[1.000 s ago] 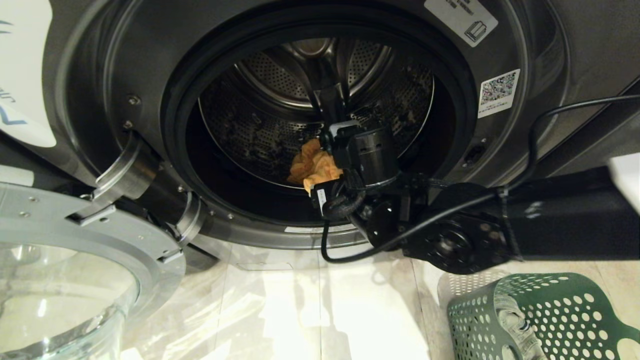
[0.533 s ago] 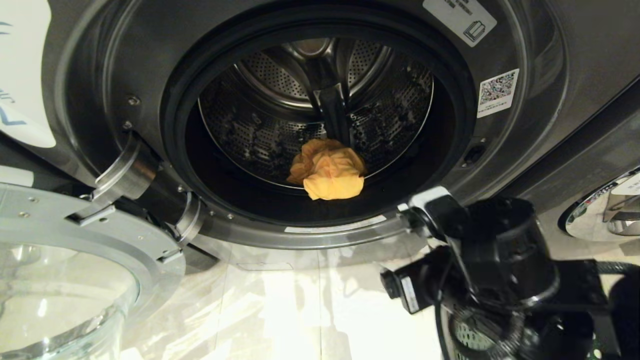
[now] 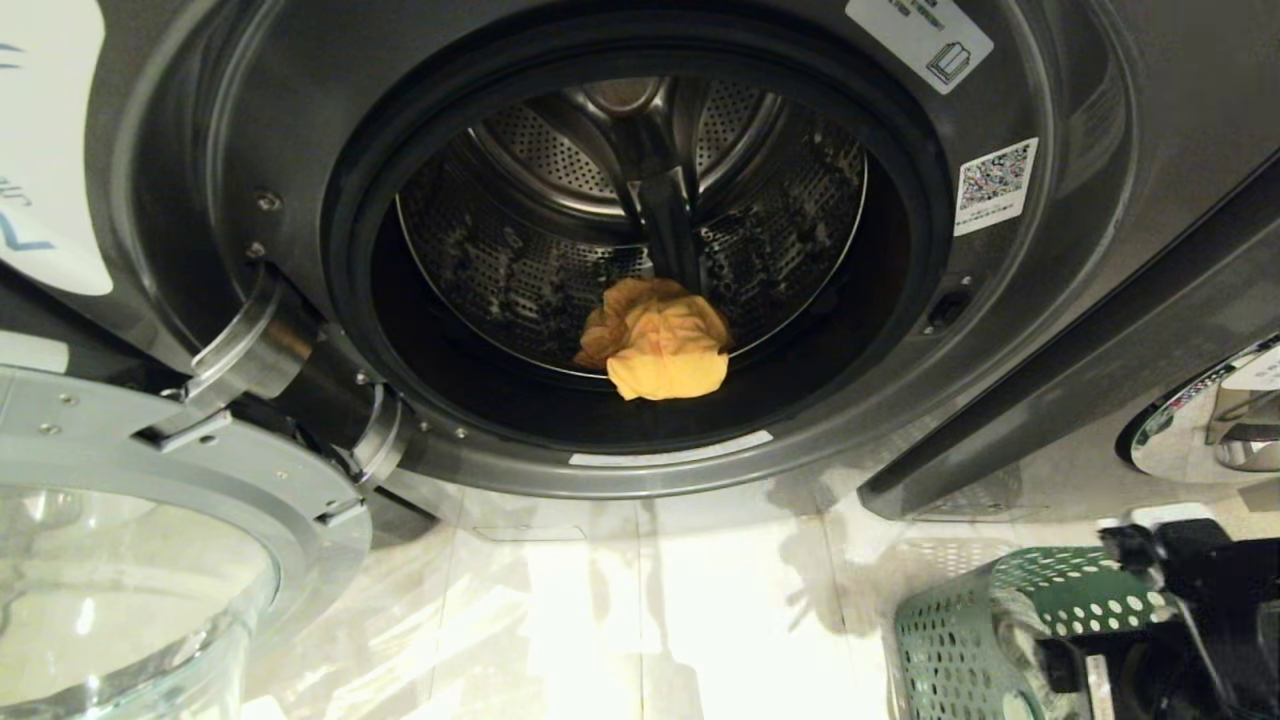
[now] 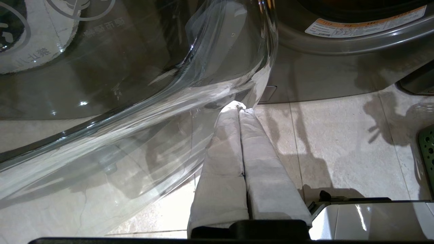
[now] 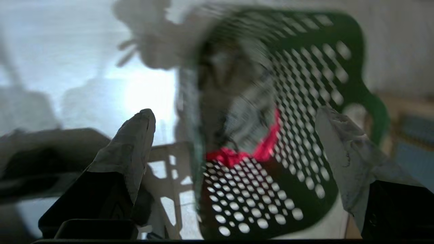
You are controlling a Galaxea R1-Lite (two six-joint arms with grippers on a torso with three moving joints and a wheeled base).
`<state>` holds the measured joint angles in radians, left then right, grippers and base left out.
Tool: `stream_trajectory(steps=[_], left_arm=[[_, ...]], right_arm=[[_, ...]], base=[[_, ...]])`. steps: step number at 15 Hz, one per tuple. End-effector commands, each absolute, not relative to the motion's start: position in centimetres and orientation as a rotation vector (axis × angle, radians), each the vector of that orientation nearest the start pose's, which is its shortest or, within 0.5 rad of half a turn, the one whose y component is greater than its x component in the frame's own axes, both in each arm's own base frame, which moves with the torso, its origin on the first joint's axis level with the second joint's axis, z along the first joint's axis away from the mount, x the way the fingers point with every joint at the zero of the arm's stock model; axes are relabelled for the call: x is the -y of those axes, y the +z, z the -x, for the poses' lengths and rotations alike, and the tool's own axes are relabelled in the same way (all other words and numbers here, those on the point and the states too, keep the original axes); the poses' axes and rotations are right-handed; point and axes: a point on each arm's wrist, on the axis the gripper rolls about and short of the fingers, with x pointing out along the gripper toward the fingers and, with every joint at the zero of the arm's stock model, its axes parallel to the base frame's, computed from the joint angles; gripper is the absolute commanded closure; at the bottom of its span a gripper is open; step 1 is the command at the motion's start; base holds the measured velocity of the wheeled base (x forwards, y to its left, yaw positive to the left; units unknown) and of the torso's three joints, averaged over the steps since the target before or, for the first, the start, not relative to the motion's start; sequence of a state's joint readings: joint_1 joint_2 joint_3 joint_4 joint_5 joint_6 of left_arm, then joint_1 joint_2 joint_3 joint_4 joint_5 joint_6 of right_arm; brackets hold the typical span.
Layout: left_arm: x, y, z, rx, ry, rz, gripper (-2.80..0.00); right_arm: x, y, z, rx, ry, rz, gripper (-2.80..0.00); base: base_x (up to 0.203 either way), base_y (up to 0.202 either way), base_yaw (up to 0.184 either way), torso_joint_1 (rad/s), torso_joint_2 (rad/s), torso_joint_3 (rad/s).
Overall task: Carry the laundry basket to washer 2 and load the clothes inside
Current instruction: Place the clothes into the washing machine
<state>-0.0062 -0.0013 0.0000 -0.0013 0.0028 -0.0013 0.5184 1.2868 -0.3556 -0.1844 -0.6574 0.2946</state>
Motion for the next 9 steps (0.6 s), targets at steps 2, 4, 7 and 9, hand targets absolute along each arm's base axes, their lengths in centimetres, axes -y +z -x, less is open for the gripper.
stream_trajectory(steps=[2,4,7,9], left_arm=[[0.0,7.6,2.3,0.003,-0.003,0.002,0.00],[0.0,7.6,2.3,0.002,-0.003,0.002,0.00],[0.0,7.6,2.3,0.002,-0.003,0.002,0.00],[0.0,7.6,2.3,0.002,-0.003,0.002,0.00]], right_arm=[[-1.7,11.0,-13.3,-0.650,-0.522,0.000,-2.80],[0.8,9.0,-12.3,-0.745,-0.683,-0.112,-2.80],[2.0,6.2,-11.8,-0.918,-0.738,-0.287,-2.80],[2.2,4.9,-13.2,-0.966,-0.734,-0.355,-2.80]], base=[[0.000,0.000,0.000,0.000,0.00,0.000],[0.000,0.000,0.000,0.000,0.00,0.000],[0.000,0.000,0.000,0.000,0.00,0.000],[0.000,0.000,0.000,0.000,0.00,0.000]])
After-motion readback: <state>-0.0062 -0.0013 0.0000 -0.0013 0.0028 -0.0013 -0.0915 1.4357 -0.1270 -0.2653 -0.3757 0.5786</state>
